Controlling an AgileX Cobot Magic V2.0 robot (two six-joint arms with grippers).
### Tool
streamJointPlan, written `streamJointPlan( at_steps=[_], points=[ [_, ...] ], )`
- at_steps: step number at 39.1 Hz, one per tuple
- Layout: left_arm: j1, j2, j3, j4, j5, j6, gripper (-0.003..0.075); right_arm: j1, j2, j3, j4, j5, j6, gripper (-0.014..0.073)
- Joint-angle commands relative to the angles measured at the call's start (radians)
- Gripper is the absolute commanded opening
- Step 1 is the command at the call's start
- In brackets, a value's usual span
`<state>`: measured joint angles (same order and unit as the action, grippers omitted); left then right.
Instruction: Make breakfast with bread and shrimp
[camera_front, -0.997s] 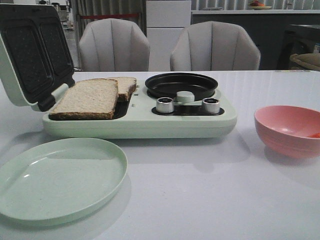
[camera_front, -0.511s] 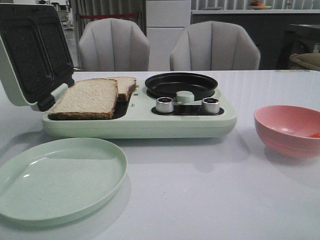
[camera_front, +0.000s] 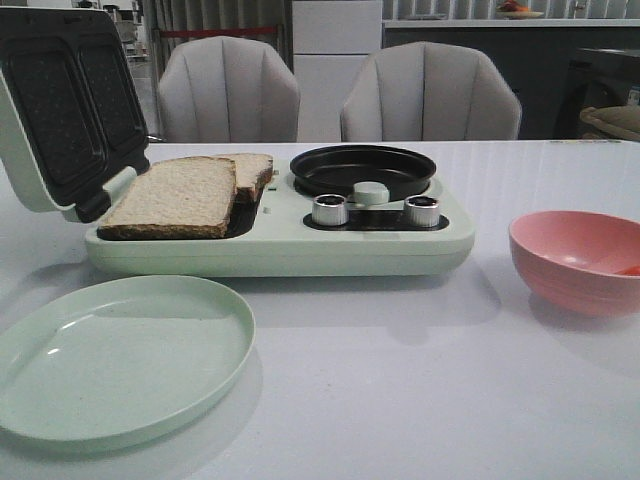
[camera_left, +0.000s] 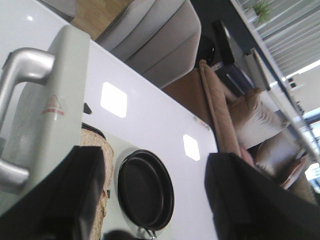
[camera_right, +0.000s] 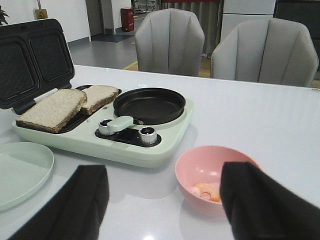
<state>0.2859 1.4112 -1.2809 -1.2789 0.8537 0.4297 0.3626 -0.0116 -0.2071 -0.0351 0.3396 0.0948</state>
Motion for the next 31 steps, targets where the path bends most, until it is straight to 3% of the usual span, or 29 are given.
streamJointPlan(
  at_steps=[1, 31],
  points=[
    [0.069, 0.021, -0.035, -0.143, 0.049, 0.033, 0.0357, 0.001, -0.013, -0.027, -0.006, -0.092, 0.001, 0.0571],
    [0.098, 0.312, -0.035, -0.162, 0.087, 0.146, 0.0341, 0.001, -0.013, -0.027, -0.006, -0.092, 0.001, 0.0571]
  ],
)
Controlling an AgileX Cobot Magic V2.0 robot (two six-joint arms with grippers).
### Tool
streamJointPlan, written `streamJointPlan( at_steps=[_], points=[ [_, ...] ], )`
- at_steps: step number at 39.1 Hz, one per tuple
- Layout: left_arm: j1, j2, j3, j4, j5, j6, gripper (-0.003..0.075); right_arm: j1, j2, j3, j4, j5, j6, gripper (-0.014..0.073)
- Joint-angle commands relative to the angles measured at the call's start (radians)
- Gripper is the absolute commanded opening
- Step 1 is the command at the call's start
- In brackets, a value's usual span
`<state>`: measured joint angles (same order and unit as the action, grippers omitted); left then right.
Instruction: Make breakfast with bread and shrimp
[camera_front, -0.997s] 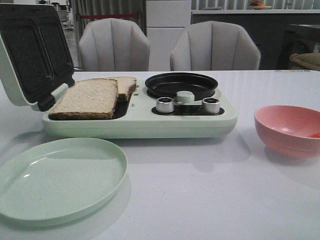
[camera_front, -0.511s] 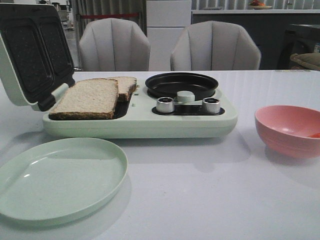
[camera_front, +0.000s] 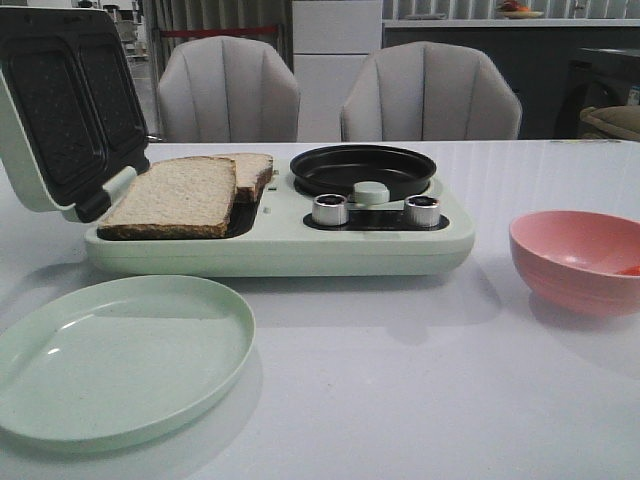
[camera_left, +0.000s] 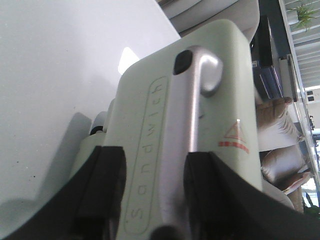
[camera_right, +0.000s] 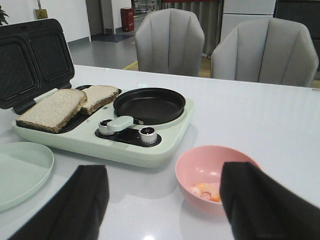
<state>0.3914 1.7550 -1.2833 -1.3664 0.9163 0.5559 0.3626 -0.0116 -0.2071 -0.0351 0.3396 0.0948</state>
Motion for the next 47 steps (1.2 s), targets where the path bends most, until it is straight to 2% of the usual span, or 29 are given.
streamJointPlan(
  at_steps=[1, 7, 14, 26, 32, 41, 47],
  points=[
    [-0.010, -0.031, -0.033, -0.080, 0.026, 0.034, 0.0341, 0.001, -0.013, -0.027, -0.006, -0.092, 0.001, 0.0571],
    [-0.041, -0.023, -0.033, -0.165, 0.075, 0.123, 0.0341, 0.001, -0.013, -0.027, -0.006, -0.092, 0.001, 0.0571],
    [-0.102, -0.021, -0.033, -0.149, 0.066, 0.131, 0.0317, 0.001, -0.013, -0.027, -0.006, -0.092, 0.001, 0.0571],
    [-0.239, -0.021, -0.033, -0.158, 0.035, 0.165, 0.0107, 0.001, -0.013, -0.027, -0.006, -0.092, 0.001, 0.0571],
    [-0.338, -0.021, -0.033, -0.172, 0.025, 0.244, 0.0114, 0.001, -0.013, -0.027, -0.006, -0.092, 0.001, 0.0571],
    [-0.503, -0.017, -0.033, -0.142, -0.084, 0.344, 0.0118, 0.001, -0.013, -0.027, -0.006, -0.092, 0.001, 0.0571],
    [-0.578, -0.015, -0.033, -0.058, -0.209, 0.349, 0.0195, 0.001, -0.013, -0.027, -0.006, -0.092, 0.001, 0.0571]
  ],
)
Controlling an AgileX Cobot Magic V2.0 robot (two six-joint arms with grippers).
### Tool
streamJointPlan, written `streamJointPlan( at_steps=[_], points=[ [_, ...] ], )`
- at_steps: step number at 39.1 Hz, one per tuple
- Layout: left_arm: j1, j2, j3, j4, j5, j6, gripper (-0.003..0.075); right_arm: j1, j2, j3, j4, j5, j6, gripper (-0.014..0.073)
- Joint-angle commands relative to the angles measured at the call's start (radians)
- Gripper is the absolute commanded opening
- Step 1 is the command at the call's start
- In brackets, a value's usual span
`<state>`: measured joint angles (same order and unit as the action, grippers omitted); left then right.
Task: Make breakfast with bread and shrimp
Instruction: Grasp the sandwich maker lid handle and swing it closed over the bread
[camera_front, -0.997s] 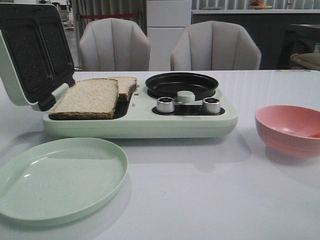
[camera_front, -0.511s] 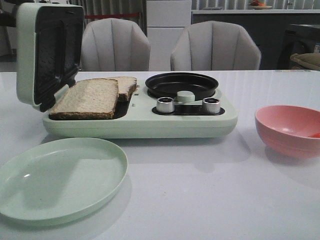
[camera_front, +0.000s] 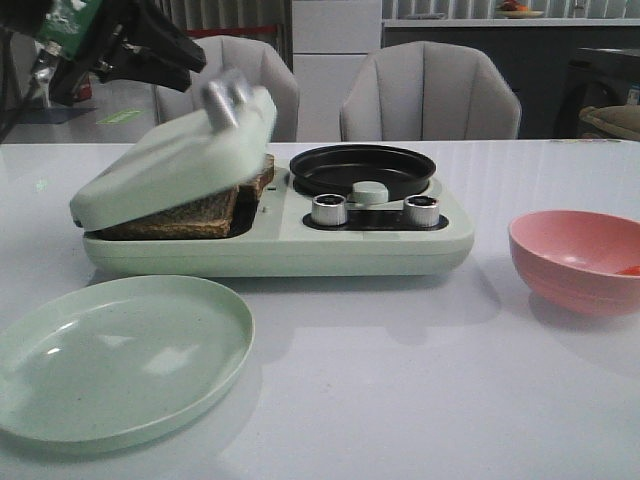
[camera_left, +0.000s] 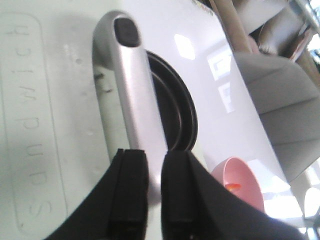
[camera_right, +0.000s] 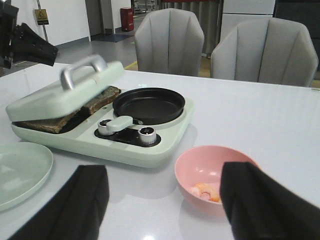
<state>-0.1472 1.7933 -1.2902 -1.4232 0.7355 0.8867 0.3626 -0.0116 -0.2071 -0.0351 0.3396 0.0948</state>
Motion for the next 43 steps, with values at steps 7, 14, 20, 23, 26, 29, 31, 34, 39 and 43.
streamJointPlan(
  at_steps=[7, 14, 20, 23, 26, 29, 31, 34, 39, 43],
  points=[
    [-0.062, -0.020, -0.026, 0.006, -0.022, 0.018, 0.0424, 0.001, -0.013, -0.027, -0.006, -0.092, 0.001, 0.0571],
    [-0.052, -0.018, -0.028, 0.031, 0.043, 0.018, 0.0522, 0.001, -0.013, -0.027, -0.006, -0.092, 0.001, 0.0571],
    [-0.037, -0.072, -0.030, 0.124, 0.049, -0.025, 0.0513, 0.001, -0.013, -0.027, -0.006, -0.092, 0.001, 0.0571],
    [-0.031, -0.122, -0.030, 0.238, 0.045, -0.077, 0.0513, 0.001, -0.013, -0.027, -0.006, -0.092, 0.001, 0.0571],
    [-0.031, -0.178, -0.030, 0.393, 0.018, -0.159, 0.0513, 0.001, -0.013, -0.027, -0.006, -0.092, 0.001, 0.0571],
    [-0.031, -0.259, -0.030, 0.627, 0.002, -0.286, 0.0513, 0.001, -0.013, -0.027, -0.006, -0.092, 0.001, 0.0571],
    [-0.031, -0.305, -0.030, 0.763, 0.000, -0.367, 0.0512, 0.001, -0.013, -0.027, -0.006, -0.092, 0.001, 0.0571],
    [-0.031, -0.381, -0.030, 1.020, 0.003, -0.517, 0.0513, 0.001, -0.013, -0.027, -0.006, -0.092, 0.001, 0.0571],
    [-0.031, -0.481, -0.030, 1.343, 0.052, -0.730, 0.0512, 0.001, -0.013, -0.027, -0.006, -0.092, 0.001, 0.0571],
    [-0.031, -0.557, -0.015, 1.471, 0.082, -0.802, 0.0512, 0.001, -0.013, -0.027, -0.006, -0.092, 0.001, 0.0571]
  ],
)
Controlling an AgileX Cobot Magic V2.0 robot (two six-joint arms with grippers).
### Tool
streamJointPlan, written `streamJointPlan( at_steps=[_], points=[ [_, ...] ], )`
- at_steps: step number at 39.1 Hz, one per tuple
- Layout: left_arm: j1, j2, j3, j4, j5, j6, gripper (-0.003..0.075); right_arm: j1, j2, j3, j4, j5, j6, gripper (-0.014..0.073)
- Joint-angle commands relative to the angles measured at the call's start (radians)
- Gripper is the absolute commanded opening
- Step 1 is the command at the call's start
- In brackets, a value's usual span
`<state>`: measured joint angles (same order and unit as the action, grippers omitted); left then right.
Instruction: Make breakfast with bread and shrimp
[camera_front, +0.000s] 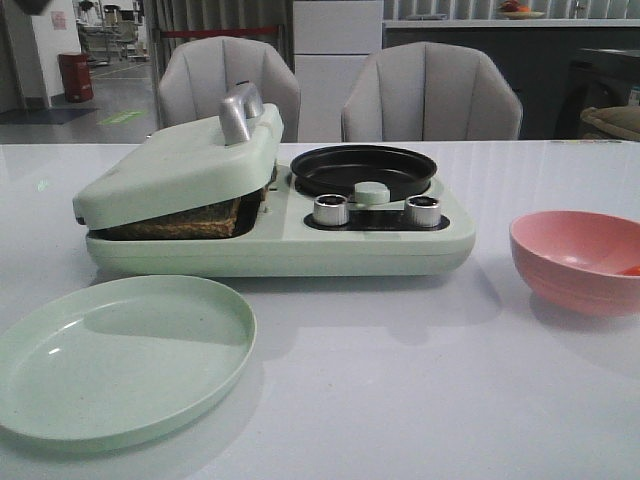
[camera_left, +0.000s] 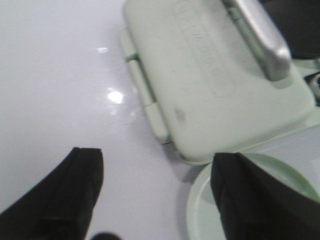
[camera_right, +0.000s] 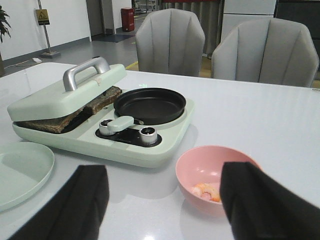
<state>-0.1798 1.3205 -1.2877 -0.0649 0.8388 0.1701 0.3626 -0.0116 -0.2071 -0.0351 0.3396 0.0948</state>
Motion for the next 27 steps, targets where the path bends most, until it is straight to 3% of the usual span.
streamJointPlan(
  at_steps=[1, 12, 27],
  points=[
    [0.002, -0.102, -0.011, 0.131, -0.019, -0.098, 0.0512, 0.001, -0.013, -0.027, -0.006, -0.092, 0.001, 0.0571],
    [0.002, -0.416, 0.196, 0.140, -0.176, -0.117, 0.0512, 0.001, -0.013, -0.027, -0.006, -0.092, 0.001, 0.0571],
    [-0.008, -0.859, 0.549, 0.028, -0.411, -0.117, 0.0512, 0.001, -0.013, -0.027, -0.006, -0.092, 0.001, 0.0571]
  ],
)
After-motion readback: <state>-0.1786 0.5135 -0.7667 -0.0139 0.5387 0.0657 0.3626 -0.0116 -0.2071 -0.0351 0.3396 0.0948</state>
